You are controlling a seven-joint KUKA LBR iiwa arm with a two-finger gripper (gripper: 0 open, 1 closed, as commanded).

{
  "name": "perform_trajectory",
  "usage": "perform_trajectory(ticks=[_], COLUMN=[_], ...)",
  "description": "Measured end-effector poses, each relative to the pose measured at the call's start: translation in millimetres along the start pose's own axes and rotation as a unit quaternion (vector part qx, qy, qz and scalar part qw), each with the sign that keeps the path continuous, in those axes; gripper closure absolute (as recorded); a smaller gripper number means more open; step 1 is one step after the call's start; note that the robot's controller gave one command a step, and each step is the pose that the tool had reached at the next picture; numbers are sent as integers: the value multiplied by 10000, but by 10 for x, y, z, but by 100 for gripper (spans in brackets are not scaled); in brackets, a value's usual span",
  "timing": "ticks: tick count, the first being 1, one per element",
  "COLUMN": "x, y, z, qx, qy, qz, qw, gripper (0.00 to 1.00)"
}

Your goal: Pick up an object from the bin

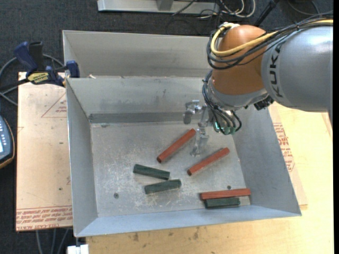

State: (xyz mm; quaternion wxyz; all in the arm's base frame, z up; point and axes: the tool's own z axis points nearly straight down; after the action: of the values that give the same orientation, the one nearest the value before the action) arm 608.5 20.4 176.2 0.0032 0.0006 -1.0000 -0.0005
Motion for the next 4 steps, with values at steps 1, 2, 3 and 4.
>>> perform_trajectory(ticks=[1,2,3,4], x=[-268,-277,-286,-294], y=[52,58,62,67], z=[1088,1080,1074,1068], qx=[1,2,2,1], qy=[-20,-44,-48,-50], qz=[-1278,-1271,-1264,-1256], qw=[9918,9919,9920,9921], gripper=[0,0,0,0])
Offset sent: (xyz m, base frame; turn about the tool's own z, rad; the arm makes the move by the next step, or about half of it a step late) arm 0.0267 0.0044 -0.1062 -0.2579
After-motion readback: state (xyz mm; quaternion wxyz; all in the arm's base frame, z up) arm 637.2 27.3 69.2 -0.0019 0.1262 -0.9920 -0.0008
